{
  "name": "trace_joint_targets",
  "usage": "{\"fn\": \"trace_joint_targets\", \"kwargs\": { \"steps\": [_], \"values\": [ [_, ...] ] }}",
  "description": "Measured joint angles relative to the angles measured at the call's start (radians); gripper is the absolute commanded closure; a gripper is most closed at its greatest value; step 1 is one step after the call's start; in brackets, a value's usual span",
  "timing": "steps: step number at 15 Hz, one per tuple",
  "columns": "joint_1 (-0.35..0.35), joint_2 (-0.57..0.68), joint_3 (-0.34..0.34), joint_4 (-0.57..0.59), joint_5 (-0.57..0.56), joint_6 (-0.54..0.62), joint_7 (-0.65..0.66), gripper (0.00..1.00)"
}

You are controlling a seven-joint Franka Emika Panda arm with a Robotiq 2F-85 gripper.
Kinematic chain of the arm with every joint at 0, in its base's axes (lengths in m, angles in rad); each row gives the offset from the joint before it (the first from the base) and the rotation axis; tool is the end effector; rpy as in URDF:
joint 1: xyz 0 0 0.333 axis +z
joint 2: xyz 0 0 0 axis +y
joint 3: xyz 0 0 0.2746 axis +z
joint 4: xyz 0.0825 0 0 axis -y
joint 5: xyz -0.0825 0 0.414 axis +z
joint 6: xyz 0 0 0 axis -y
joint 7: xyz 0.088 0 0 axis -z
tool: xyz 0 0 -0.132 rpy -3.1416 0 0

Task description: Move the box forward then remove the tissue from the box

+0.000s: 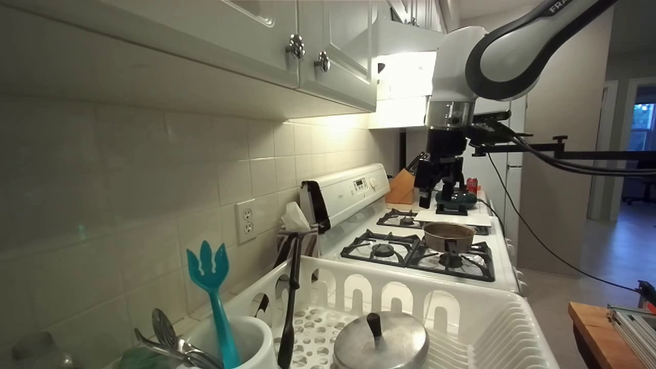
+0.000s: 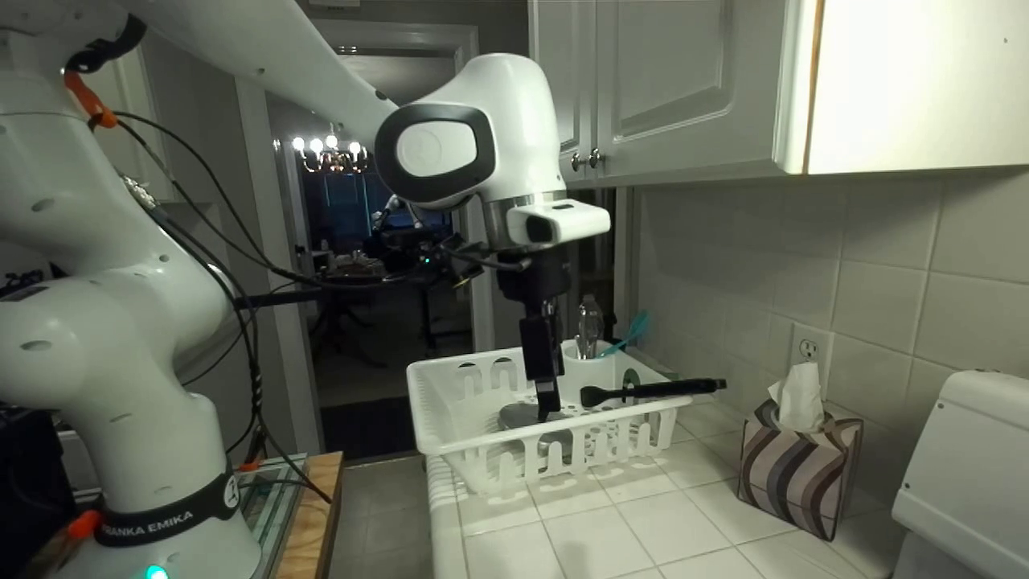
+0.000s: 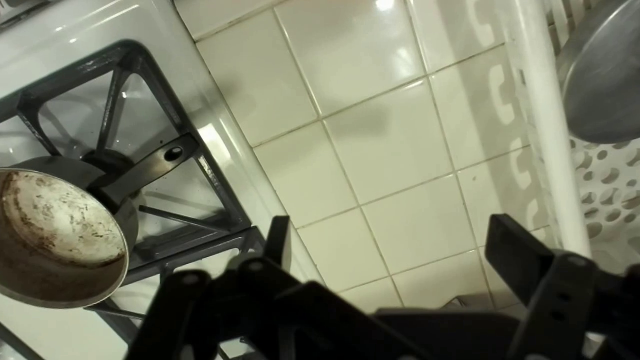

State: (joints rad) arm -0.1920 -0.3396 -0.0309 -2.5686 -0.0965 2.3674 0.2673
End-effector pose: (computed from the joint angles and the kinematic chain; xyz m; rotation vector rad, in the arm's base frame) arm 0.4577 -0.1056 0.3128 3.0063 -0.6483 0.2154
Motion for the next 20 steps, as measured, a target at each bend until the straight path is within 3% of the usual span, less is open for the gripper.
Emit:
{"fn": "trace_joint_targets", "kwargs": {
  "steps": [4,9,13,17,20],
  "values": [
    [0.000,0.005,0.001,-0.001,0.007,0.053,0.054,0.00],
    [-0.027,0.115,0.052,-0.036,-0.034,0.415,0.276,0.00],
    [-0.137,0.247,0.122,0.000,-0.273,0.592,0.521,0.00],
    [-0.206,0.334,0.135,0.124,-0.591,0.582,0.762,0.00],
    [-0.208,0.364,0.137,0.186,-0.663,0.549,0.808,0.00]
  ]
}}
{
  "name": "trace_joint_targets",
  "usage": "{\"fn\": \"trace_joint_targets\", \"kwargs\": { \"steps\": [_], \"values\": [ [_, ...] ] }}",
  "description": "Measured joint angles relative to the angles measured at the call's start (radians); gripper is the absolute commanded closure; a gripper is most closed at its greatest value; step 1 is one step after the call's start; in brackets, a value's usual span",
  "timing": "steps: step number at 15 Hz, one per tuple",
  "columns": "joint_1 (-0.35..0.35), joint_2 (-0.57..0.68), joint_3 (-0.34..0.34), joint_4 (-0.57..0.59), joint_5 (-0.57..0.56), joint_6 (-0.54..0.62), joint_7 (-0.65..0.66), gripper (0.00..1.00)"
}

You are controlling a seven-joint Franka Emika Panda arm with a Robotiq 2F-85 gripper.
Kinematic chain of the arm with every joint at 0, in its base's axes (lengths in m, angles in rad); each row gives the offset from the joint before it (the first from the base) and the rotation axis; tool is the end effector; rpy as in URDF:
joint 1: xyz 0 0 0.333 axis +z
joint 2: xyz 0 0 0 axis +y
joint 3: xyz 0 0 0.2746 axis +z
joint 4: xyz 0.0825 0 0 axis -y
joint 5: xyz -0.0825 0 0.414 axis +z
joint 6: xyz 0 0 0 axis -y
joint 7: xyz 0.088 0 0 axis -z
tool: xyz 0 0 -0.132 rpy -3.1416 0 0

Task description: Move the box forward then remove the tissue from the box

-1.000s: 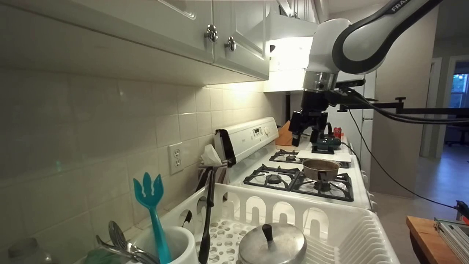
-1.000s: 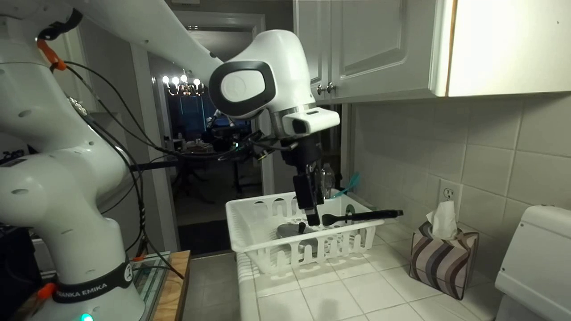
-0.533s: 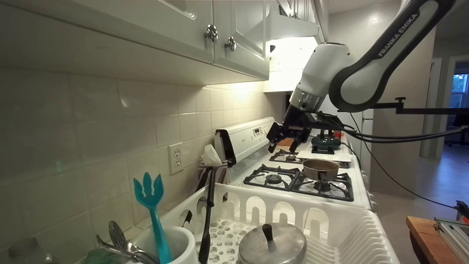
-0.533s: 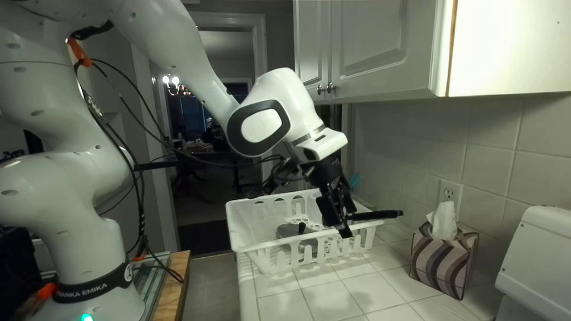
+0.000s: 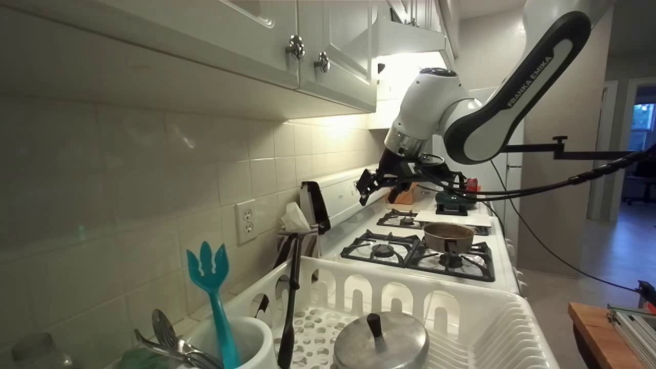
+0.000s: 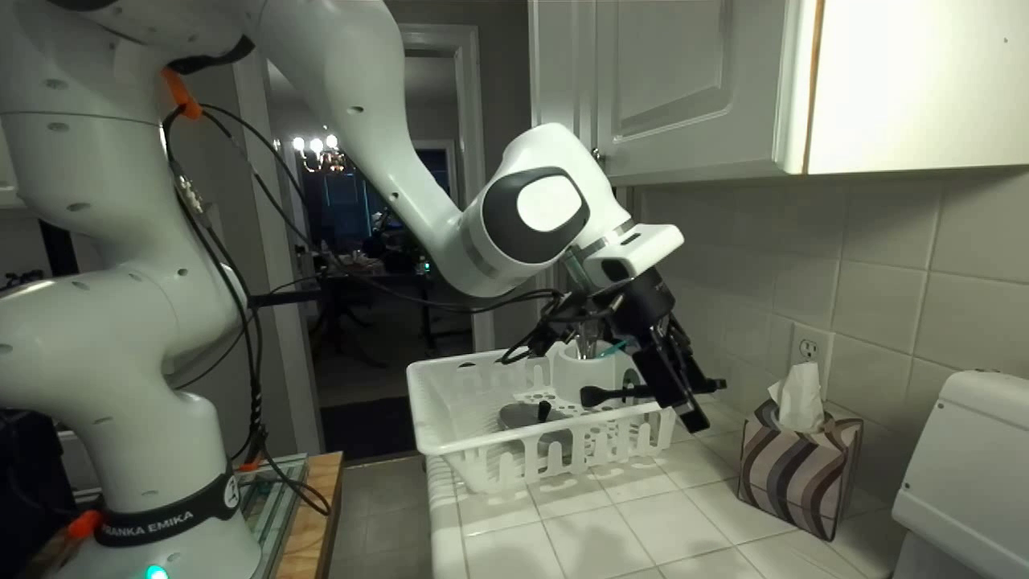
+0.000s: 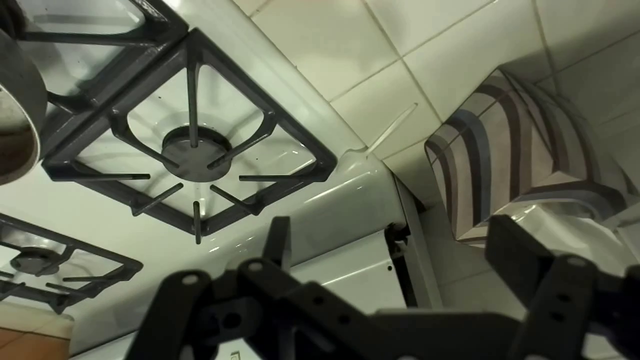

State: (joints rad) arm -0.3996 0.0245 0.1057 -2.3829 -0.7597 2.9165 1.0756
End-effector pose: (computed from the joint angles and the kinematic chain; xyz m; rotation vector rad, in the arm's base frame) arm 0.5449 -0.1242 0.2709 2.7240 -0.9462 0.8478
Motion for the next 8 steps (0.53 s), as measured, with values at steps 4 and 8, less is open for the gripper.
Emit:
{"fn": "trace_joint_targets", "kwargs": {
  "steps": [4,8],
  "values": [
    [0.000,0.004,0.000,0.005,-0.003,-0.003,-0.002,0.00],
    [0.004,0.043,0.000,0.019,-0.003,0.030,-0.024,0.00]
  ]
}}
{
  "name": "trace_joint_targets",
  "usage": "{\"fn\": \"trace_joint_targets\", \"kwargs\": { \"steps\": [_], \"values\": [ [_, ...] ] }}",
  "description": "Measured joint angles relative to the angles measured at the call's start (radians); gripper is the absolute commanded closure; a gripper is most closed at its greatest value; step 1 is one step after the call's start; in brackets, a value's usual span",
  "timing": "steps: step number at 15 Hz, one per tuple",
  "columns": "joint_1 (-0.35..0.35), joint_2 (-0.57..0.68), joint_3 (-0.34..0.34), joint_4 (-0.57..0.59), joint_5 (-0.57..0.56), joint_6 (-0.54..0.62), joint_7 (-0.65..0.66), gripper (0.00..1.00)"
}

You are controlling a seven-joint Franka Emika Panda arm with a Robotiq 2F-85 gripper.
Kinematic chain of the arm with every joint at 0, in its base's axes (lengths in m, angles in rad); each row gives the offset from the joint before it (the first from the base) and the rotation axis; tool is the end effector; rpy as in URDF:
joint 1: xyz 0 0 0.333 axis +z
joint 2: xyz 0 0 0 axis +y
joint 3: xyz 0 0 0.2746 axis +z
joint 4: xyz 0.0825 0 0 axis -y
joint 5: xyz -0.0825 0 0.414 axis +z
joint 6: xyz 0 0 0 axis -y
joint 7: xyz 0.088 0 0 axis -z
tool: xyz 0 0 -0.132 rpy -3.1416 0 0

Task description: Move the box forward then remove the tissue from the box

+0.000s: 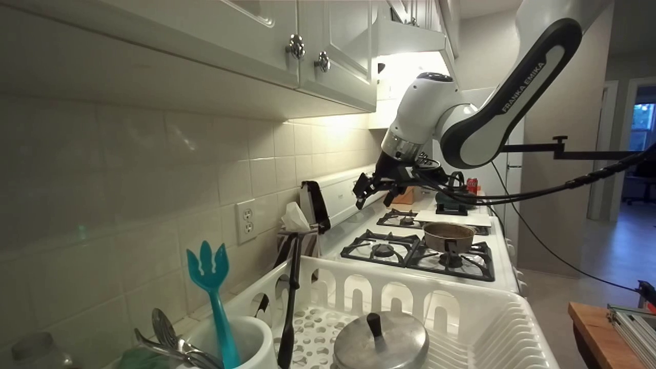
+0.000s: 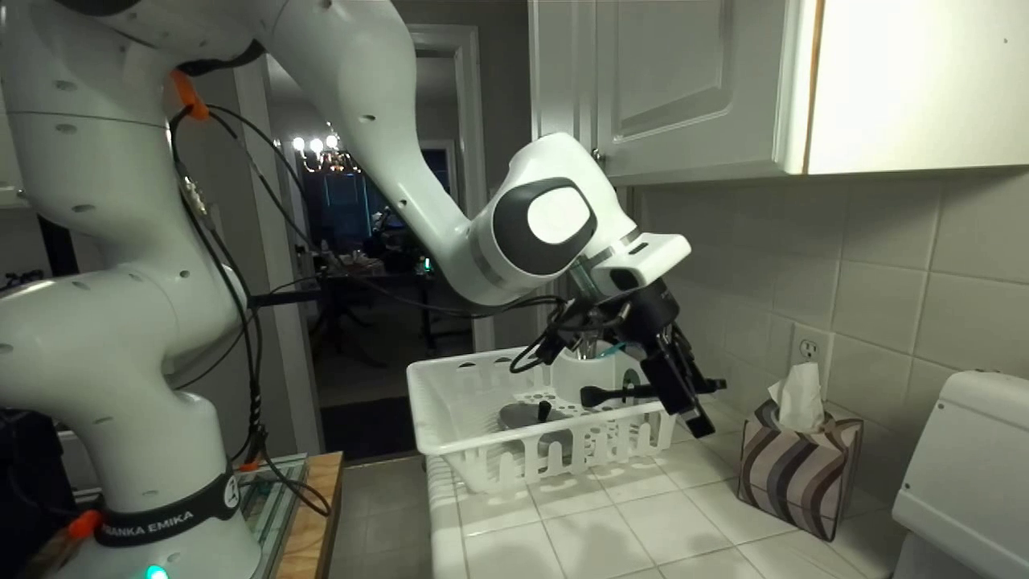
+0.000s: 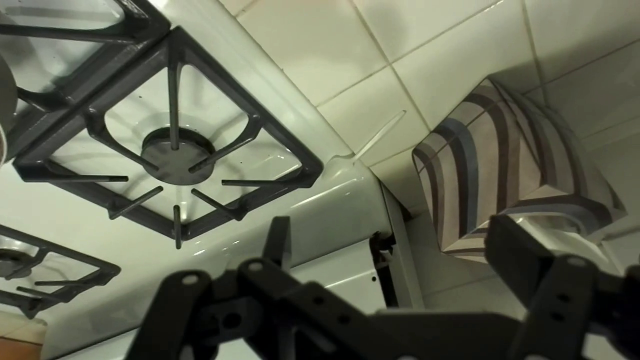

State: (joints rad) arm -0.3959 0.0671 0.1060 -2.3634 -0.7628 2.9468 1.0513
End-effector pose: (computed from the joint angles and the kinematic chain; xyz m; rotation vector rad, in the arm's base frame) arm 0.5511 -0.1201 0.2598 2.7575 -0.8979 0.8495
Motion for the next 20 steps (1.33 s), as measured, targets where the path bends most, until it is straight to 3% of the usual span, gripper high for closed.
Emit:
{"fn": "trace_joint_targets", "kwargs": {
  "steps": [8,13,20],
  "values": [
    [0.029,0.147,-0.007,0.121,-0.079,0.096,-0.003,0.00],
    [0.101,0.210,-0.076,0.209,-0.208,0.144,0.058,0.00],
    [0.213,0.325,-0.170,0.323,-0.287,0.164,0.132,0.00]
  ]
}}
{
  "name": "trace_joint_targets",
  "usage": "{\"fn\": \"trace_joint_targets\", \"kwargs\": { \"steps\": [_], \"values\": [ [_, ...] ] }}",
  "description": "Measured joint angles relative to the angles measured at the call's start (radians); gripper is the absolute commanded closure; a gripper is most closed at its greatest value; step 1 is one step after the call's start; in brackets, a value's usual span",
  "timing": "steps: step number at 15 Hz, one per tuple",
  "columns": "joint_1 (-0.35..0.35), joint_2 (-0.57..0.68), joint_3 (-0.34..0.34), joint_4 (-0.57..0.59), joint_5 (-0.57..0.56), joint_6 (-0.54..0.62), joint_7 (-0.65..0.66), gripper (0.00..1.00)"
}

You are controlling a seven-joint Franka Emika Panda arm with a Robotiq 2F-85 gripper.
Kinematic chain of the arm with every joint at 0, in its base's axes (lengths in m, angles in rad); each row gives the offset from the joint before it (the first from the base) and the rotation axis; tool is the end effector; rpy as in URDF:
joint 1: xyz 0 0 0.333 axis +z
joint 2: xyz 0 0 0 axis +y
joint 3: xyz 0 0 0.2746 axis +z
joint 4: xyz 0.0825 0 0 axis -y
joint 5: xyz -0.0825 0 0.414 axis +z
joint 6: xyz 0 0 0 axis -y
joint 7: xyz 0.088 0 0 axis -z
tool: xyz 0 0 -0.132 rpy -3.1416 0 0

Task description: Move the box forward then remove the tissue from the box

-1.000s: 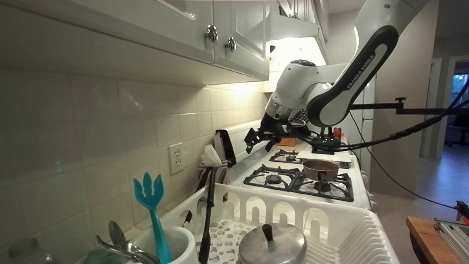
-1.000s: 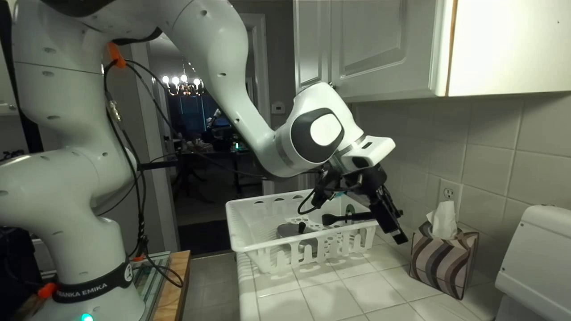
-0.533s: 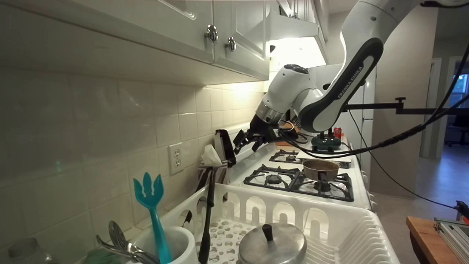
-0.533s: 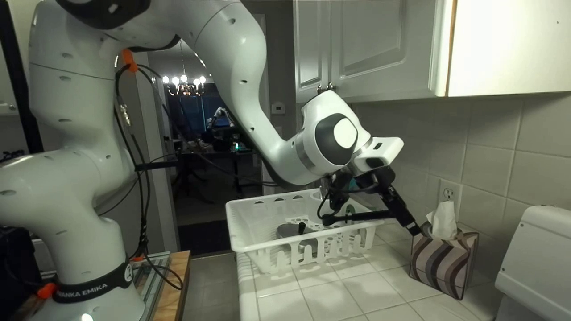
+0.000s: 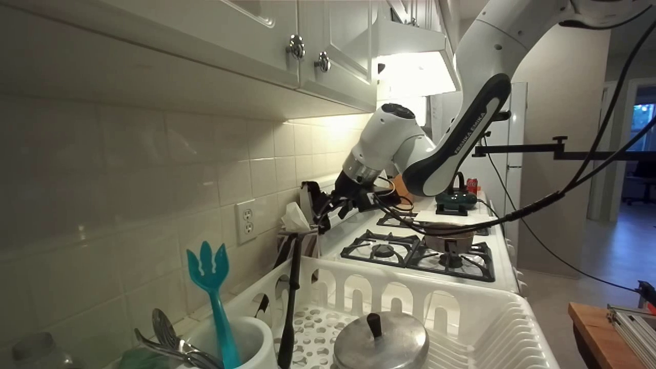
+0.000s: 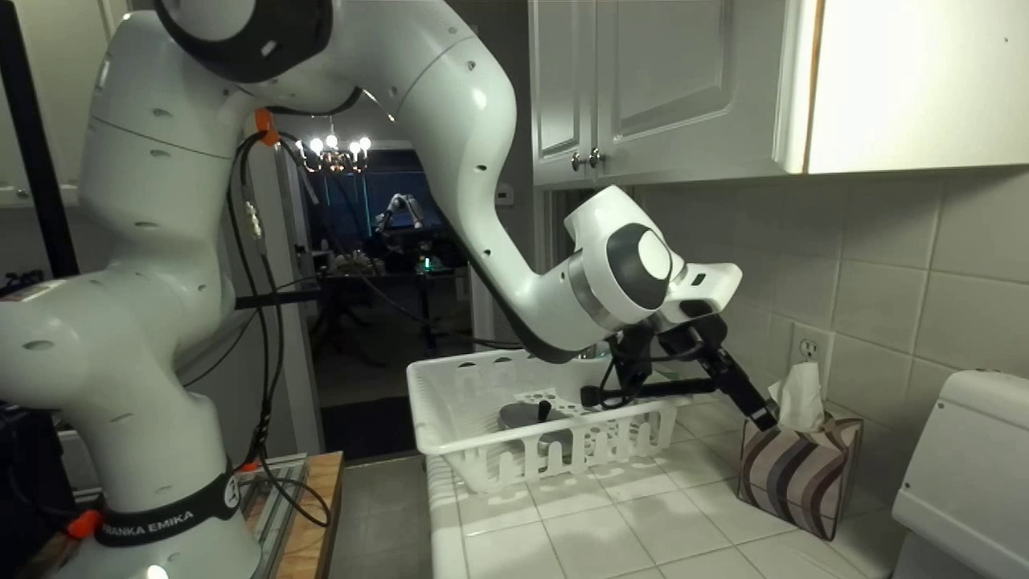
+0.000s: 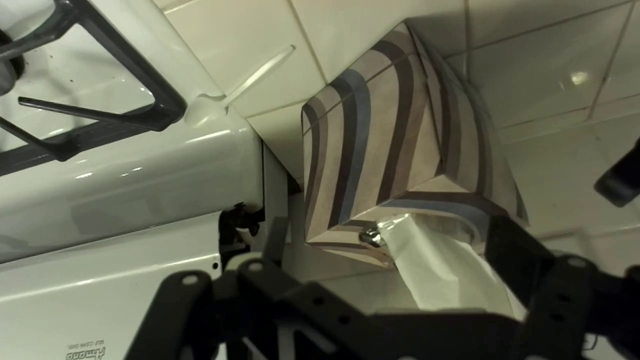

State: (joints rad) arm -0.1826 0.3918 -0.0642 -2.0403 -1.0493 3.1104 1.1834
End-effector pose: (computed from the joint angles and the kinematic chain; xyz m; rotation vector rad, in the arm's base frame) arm 0.6312 -0.0838 0.2187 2.8247 -0.5391 1.0359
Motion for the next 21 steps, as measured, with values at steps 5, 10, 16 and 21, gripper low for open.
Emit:
{"fn": "trace_joint_targets", "kwargs": {
  "steps": [5,10,16,21],
  "values": [
    [0.035,0.093,-0.025,0.085,0.000,0.049,-0.001,0.00],
    [0.066,0.164,-0.047,0.178,0.000,0.081,-0.008,0.00],
    [0.089,0.225,-0.050,0.268,0.000,0.082,-0.019,0.00],
    [0.080,0.272,-0.020,0.292,0.003,0.073,-0.044,0.00]
  ]
}}
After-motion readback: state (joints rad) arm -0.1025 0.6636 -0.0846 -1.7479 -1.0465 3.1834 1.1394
